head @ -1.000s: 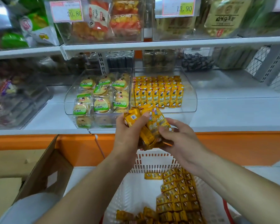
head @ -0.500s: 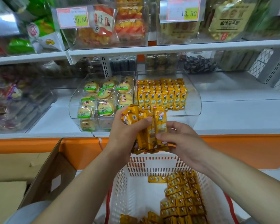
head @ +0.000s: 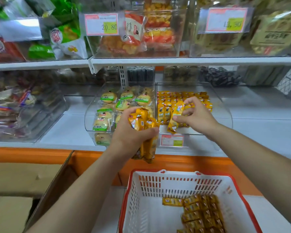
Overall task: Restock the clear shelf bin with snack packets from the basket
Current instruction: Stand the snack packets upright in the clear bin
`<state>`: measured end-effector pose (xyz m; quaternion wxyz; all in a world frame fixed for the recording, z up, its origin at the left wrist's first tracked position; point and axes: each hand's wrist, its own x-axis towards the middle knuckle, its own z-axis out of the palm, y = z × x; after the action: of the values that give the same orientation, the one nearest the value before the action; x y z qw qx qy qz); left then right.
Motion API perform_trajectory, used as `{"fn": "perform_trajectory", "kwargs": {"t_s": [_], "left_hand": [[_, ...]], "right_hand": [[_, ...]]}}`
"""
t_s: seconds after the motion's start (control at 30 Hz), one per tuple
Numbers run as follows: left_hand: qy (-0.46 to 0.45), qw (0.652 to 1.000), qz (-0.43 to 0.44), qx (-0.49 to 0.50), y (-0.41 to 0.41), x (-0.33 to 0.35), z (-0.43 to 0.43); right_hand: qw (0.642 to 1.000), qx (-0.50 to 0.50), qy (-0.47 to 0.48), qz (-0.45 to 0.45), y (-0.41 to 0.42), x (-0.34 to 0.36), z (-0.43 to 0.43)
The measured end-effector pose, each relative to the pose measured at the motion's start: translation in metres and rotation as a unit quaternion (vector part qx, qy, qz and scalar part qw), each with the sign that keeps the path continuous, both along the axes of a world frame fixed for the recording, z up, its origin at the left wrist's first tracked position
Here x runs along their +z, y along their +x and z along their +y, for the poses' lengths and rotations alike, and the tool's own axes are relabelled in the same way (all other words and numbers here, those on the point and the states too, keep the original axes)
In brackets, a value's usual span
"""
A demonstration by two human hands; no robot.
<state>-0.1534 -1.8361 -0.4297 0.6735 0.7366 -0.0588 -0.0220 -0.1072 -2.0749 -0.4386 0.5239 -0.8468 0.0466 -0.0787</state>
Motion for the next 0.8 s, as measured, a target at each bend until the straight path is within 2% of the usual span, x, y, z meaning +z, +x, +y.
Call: {"fn": "perform_trajectory", "kwargs": {"t_s": [0.13,0.3,0.47,0.7,0.8], "left_hand": [[0.015,1.000,-0.022,0.001,0.008,-0.002,0.003],[0.024,0.999,-0.021,0.002,0.018,-0.007,0.008],[-0.015,0.999,0.000,0.031,0.026,-0.011,0.014],[-0.037,0.997,0.021,0.065,0.028,-0.010,0.012],[-0.043,0.997,0.030,0.055,0.025,-0.008,0.009]], "right_hand": [[0.995,-0.019,-0.092,-0.016,0.056,-0.016,0.005],[0.976,0.008,-0.217,-0.031,0.101,-0.034,0.018],[0.930,0.023,-0.366,-0.026,0.119,-0.049,0.027],[0.949,0.011,-0.316,0.002,0.104,-0.043,0.028],[0.960,0.004,-0.279,-0.035,0.071,-0.021,0.022]]}}
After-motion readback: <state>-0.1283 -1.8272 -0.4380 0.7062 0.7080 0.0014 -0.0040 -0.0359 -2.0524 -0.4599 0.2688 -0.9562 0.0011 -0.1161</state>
